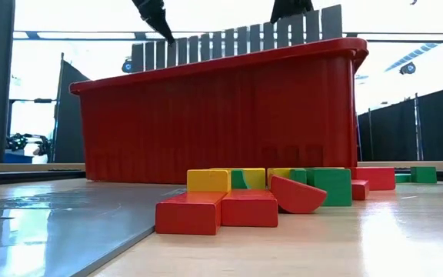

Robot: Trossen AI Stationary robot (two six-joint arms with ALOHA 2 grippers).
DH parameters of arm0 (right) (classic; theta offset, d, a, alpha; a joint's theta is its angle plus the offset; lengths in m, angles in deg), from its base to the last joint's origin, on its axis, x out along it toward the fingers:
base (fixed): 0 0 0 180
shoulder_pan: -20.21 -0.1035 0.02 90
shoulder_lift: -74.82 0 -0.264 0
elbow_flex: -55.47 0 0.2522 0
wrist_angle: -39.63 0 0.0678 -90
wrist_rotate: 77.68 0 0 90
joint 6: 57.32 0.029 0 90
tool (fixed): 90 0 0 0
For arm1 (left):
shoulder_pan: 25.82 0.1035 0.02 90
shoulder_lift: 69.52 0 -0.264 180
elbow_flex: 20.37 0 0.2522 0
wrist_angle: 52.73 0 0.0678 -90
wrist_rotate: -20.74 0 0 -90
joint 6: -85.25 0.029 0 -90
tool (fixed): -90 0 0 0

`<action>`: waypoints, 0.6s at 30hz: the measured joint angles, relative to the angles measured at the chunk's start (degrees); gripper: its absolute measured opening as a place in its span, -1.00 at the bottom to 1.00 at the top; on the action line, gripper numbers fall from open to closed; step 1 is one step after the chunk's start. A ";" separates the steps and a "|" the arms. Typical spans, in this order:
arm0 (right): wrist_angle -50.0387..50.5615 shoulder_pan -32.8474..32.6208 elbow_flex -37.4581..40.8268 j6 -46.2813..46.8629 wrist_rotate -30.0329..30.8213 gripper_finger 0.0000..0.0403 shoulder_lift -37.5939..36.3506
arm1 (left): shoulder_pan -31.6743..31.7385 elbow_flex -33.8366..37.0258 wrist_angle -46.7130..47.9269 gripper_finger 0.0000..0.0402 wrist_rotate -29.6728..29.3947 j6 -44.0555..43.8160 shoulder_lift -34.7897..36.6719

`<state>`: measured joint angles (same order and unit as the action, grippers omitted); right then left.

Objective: Sort blocks

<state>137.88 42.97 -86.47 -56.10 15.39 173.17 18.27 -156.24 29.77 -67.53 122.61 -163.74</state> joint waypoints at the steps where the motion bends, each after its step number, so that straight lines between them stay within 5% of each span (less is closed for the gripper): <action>1: -0.02 0.18 0.00 -0.22 -0.02 0.04 0.00 | 0.00 0.00 -0.37 0.13 0.00 0.01 0.26; 18: -13.44 1.27 0.02 -2.53 0.41 0.04 -0.02 | 0.04 -0.02 -5.26 0.09 0.21 0.04 0.88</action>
<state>124.43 44.24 -86.44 -58.64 15.81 173.15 18.32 -156.26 24.52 -67.32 122.65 -162.86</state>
